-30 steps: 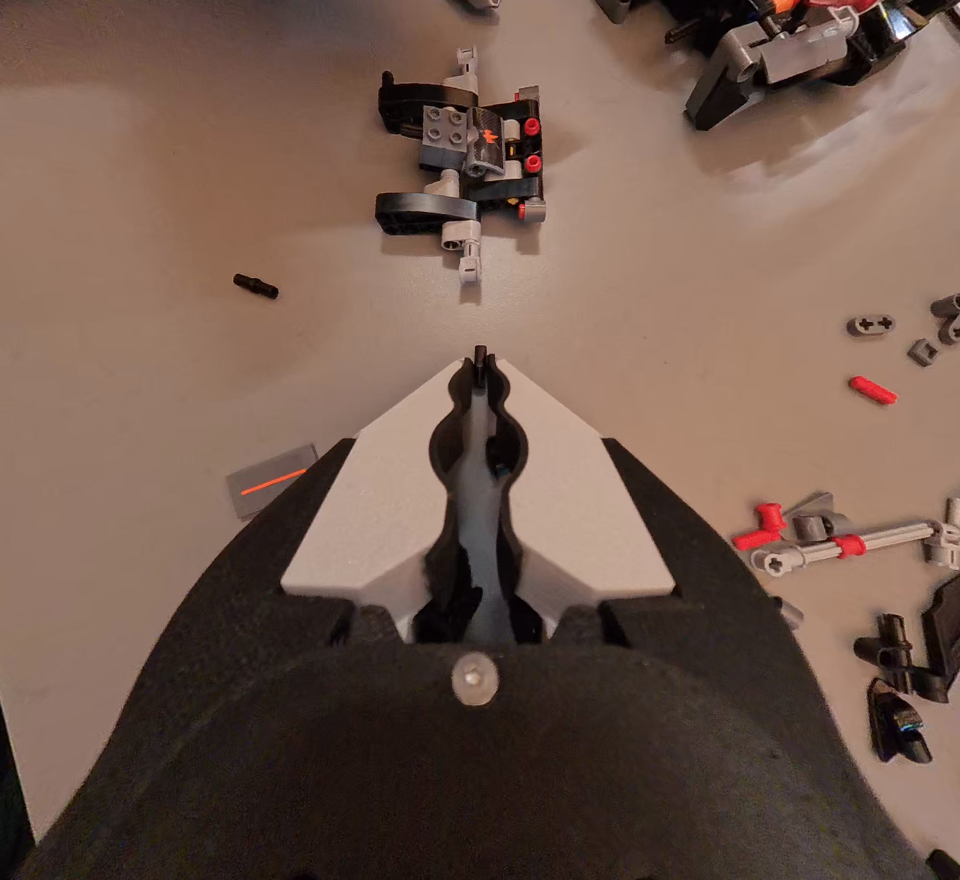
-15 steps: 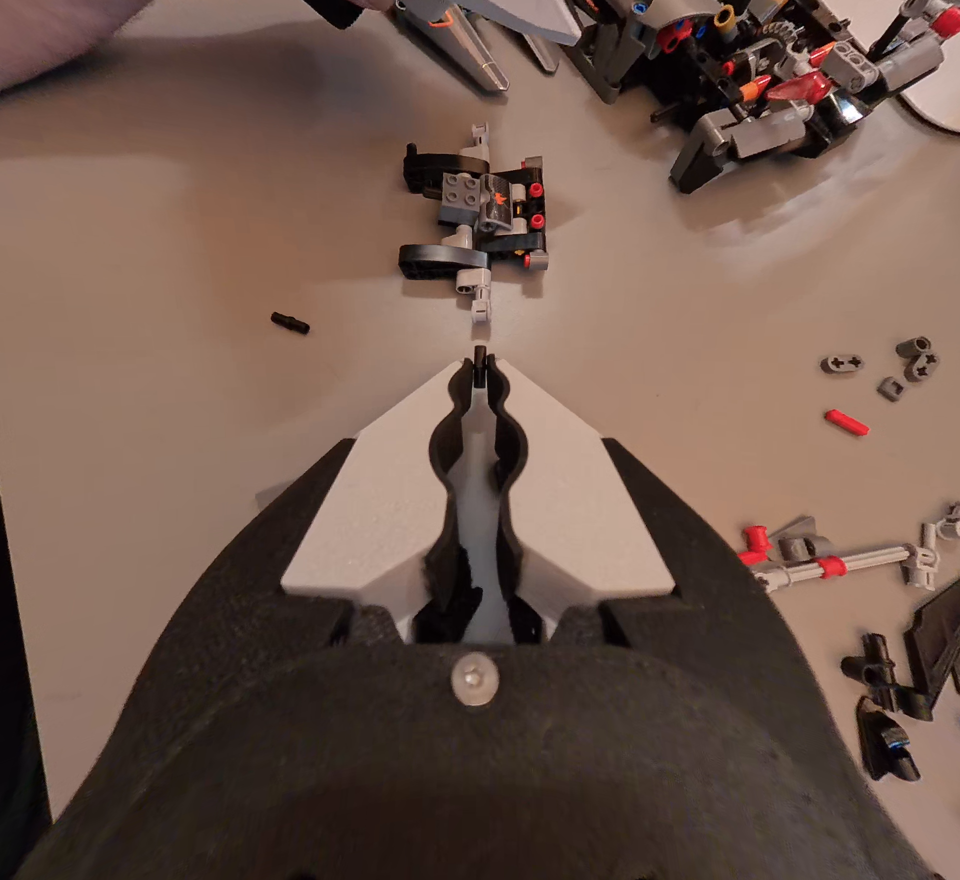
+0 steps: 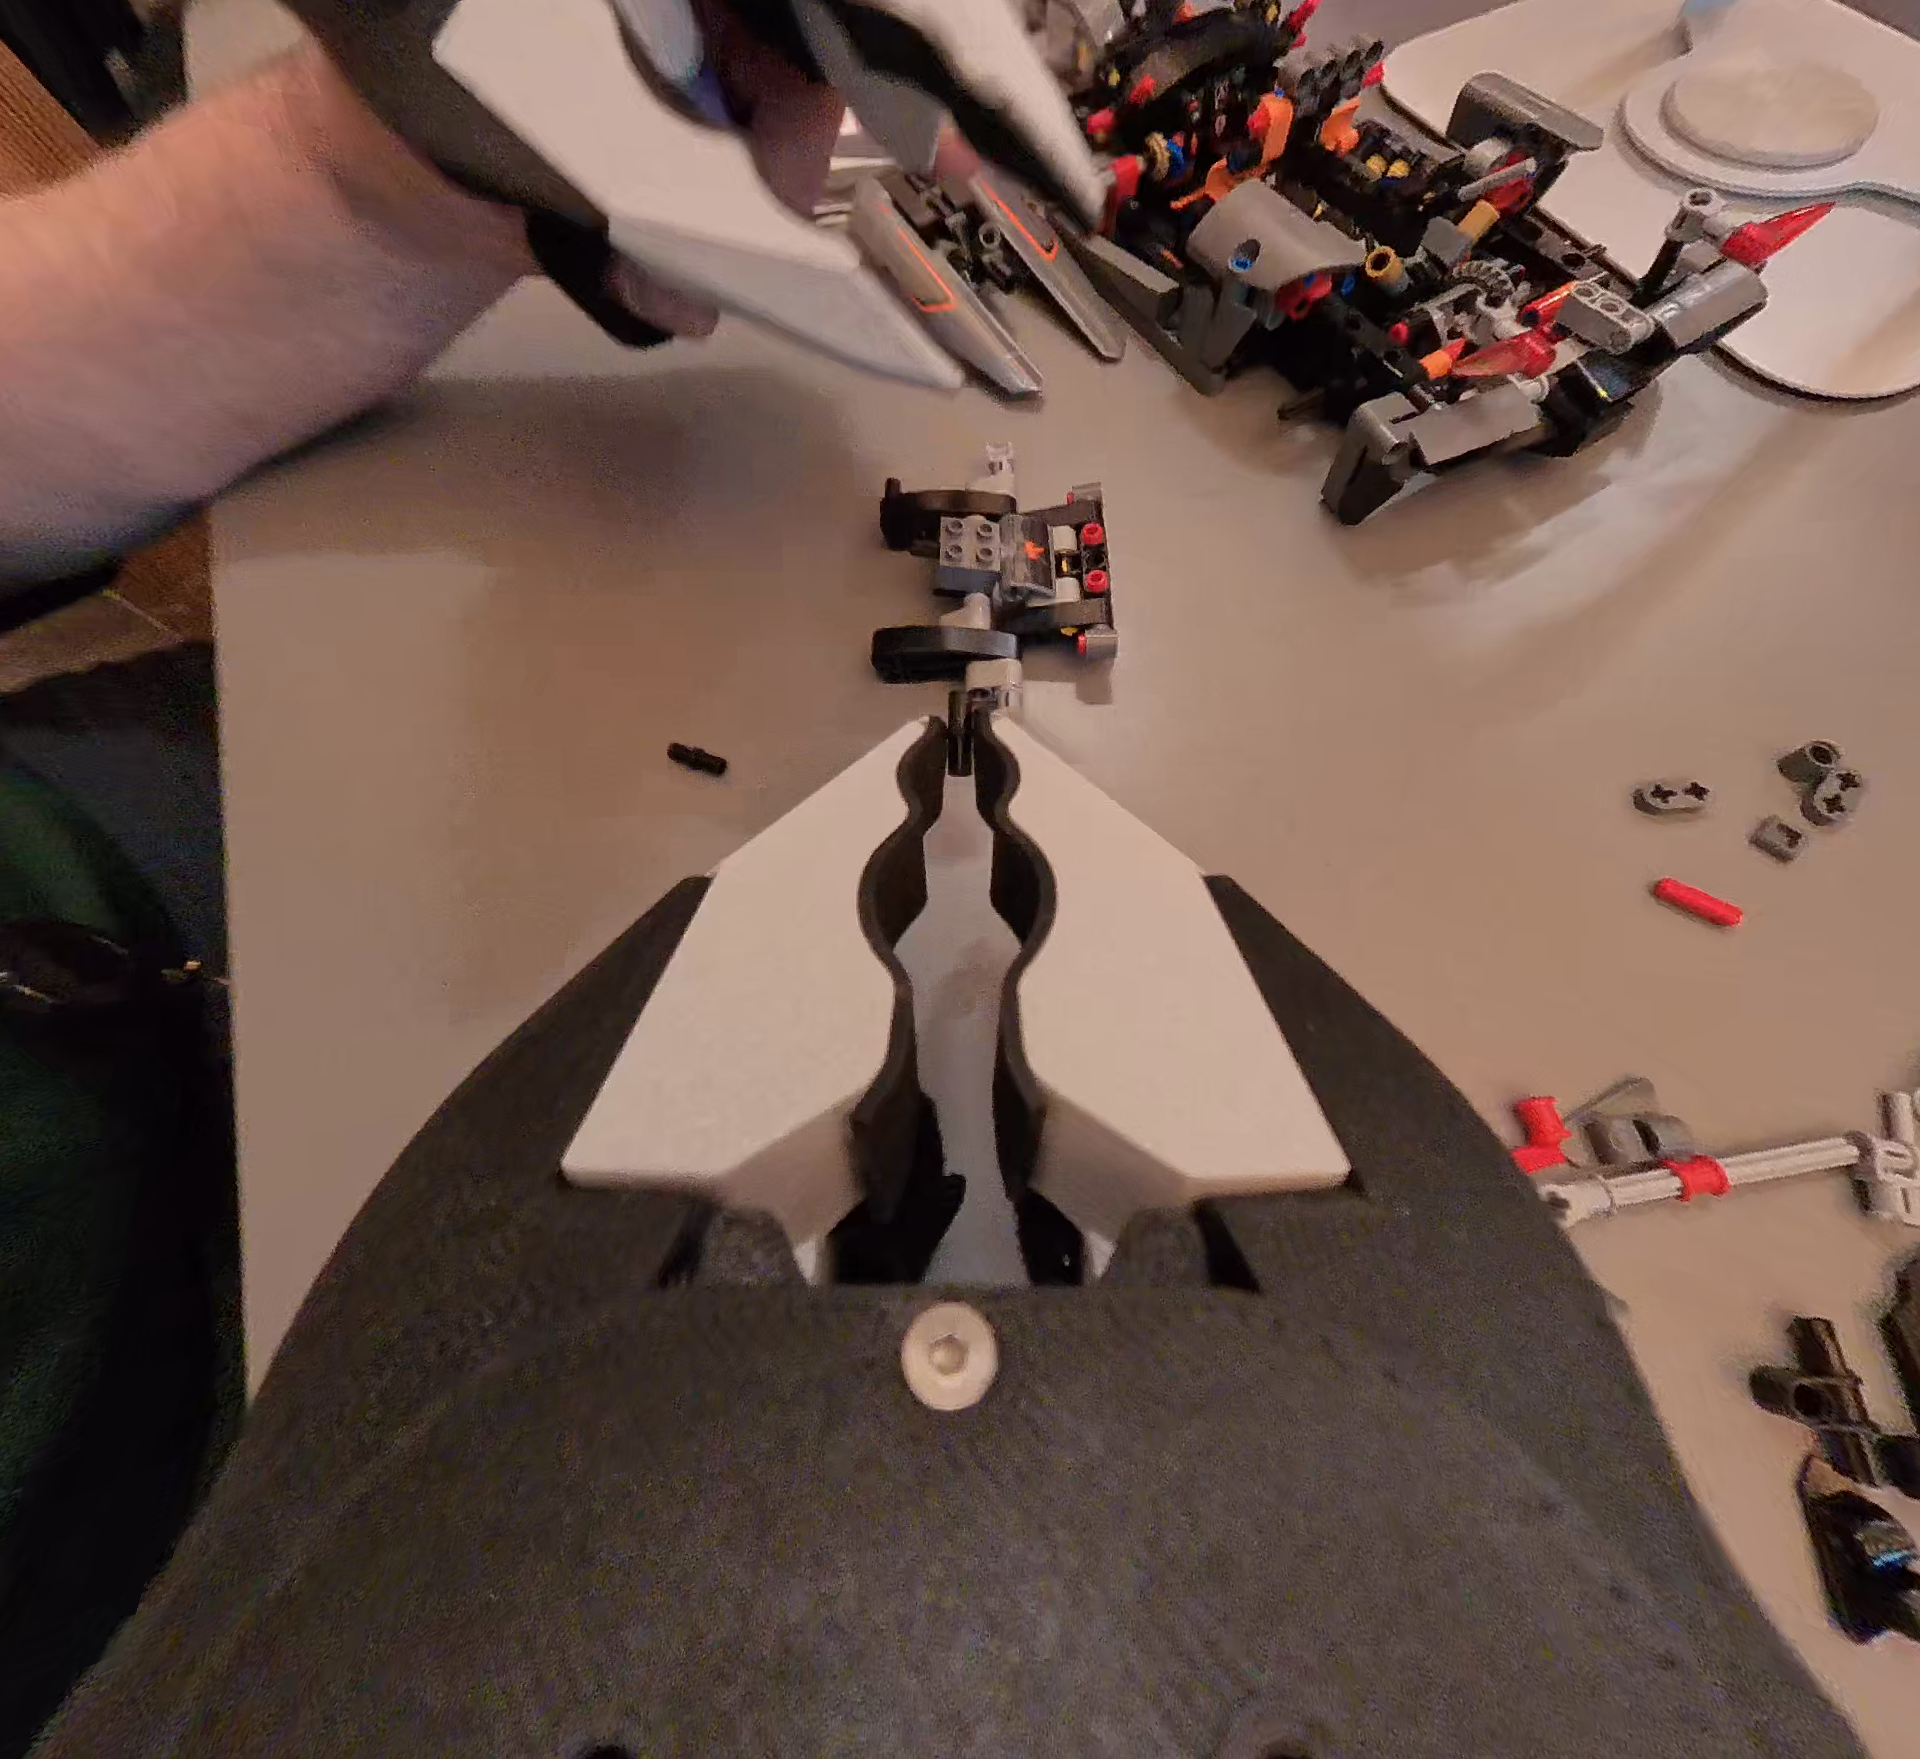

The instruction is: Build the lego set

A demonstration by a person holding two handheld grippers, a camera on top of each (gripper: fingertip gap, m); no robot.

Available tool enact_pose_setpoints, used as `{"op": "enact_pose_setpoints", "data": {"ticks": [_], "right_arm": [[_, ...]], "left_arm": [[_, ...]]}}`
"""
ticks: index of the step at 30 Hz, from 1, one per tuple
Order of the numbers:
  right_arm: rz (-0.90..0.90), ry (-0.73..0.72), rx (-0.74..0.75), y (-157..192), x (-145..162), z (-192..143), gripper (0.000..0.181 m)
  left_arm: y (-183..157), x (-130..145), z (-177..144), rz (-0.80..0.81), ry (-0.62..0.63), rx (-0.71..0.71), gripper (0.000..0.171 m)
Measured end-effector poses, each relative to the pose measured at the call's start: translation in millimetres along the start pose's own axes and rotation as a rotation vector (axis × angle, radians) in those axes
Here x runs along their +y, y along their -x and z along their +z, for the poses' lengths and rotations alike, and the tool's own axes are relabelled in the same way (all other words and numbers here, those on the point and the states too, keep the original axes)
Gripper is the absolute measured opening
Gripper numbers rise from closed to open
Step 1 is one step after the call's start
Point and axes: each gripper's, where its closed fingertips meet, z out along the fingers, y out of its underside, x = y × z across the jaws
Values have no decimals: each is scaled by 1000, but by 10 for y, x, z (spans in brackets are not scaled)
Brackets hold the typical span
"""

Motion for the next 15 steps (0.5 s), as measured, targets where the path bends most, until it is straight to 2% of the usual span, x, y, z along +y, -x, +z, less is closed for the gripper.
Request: {"op": "enact_pose_setpoints", "data": {"ticks": [5, 12, 15], "right_arm": [[89, -64, -112, 69, -105, -121, 3], [174, -118, -316, 292, -265, -213, 3], [184, -97, -367, 388, -240, -226, 3]], "left_arm": [[-395, -93, 68, 165, 10, 98, 27], [-695, -135, 12, 377, 76, 148, 25], [-775, -204, -57, 374, 81, 175, 25]]}}
